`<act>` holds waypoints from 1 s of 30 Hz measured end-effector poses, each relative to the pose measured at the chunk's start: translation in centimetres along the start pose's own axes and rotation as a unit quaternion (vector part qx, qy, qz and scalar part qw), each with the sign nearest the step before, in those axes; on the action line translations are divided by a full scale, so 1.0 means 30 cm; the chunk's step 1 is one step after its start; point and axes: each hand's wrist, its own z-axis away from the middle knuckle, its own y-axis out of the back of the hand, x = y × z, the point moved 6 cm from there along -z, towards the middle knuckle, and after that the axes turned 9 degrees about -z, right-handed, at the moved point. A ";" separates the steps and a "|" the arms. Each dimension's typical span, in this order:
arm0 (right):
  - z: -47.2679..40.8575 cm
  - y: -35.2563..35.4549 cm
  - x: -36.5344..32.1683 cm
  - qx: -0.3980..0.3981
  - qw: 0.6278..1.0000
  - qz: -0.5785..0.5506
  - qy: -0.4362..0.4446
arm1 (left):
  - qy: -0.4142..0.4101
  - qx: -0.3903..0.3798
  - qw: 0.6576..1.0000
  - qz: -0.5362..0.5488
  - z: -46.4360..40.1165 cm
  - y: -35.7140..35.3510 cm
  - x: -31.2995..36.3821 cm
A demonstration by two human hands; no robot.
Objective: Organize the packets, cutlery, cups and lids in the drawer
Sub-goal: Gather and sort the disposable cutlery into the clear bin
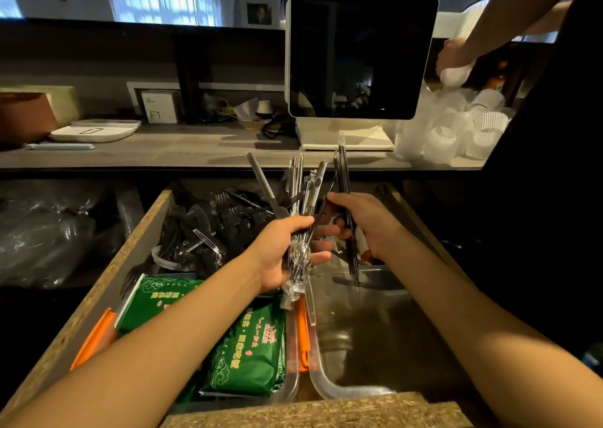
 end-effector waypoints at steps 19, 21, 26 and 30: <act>0.078 0.081 -0.181 -0.036 0.963 0.253 0.089 | -0.052 0.149 0.987 0.042 -0.039 0.099 0.020; 0.121 0.102 -0.121 -0.082 0.914 0.396 0.043 | -0.058 0.159 0.985 0.043 -0.043 0.108 0.020; 0.169 0.165 0.000 -0.151 0.862 0.484 0.011 | -0.075 0.177 0.981 0.035 -0.046 0.123 0.025; 0.172 0.173 0.086 -0.201 0.774 0.600 0.014 | -0.079 0.190 0.978 0.036 -0.042 0.138 0.032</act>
